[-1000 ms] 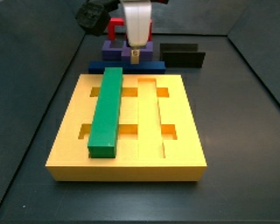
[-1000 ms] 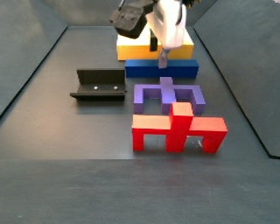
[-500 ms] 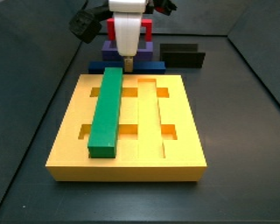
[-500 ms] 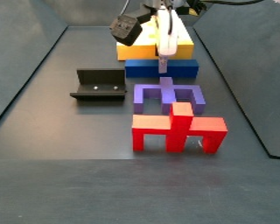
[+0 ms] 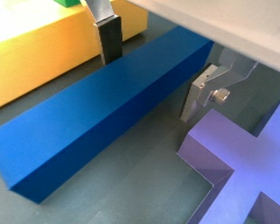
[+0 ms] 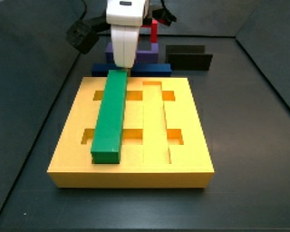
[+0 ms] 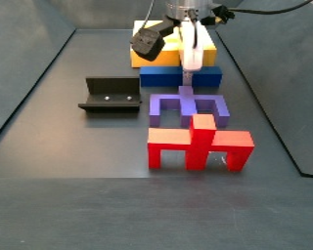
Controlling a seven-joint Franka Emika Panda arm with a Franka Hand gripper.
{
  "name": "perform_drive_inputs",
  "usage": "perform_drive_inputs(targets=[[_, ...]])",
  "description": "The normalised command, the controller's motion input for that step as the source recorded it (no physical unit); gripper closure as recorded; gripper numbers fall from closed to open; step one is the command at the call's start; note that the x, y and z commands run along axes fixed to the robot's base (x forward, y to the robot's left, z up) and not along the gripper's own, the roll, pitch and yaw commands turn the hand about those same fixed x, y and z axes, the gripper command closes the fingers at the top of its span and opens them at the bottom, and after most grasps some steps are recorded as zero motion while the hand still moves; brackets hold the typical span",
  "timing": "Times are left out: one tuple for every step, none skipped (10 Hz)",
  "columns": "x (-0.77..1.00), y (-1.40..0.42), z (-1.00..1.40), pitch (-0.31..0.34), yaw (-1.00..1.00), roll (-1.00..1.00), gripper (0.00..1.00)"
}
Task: Pick up the blue object. Move up. Move to above the board. Insert the blue object.
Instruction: Pick up the blue object.
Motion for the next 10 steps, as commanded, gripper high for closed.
perform_drive_inputs(targets=[[-0.01,-0.01,-0.2,-0.009,-0.02,-0.02,0.0],[0.0,0.0,0.0,0.007,0.0,0.02,0.0],[0.0,0.0,0.0,0.0,0.0,0.0,0.0],[0.0,0.0,0.0,0.0,0.0,0.0,1.0],[0.0,0.0,0.0,0.0,0.0,0.0,1.0],[0.0,0.0,0.0,0.0,0.0,0.0,1.0],[0.0,0.0,0.0,0.0,0.0,0.0,1.0],[0.0,0.0,0.0,0.0,0.0,0.0,1.0],[0.0,0.0,0.0,0.0,0.0,0.0,1.0],[0.0,0.0,0.0,0.0,0.0,0.0,1.0]])
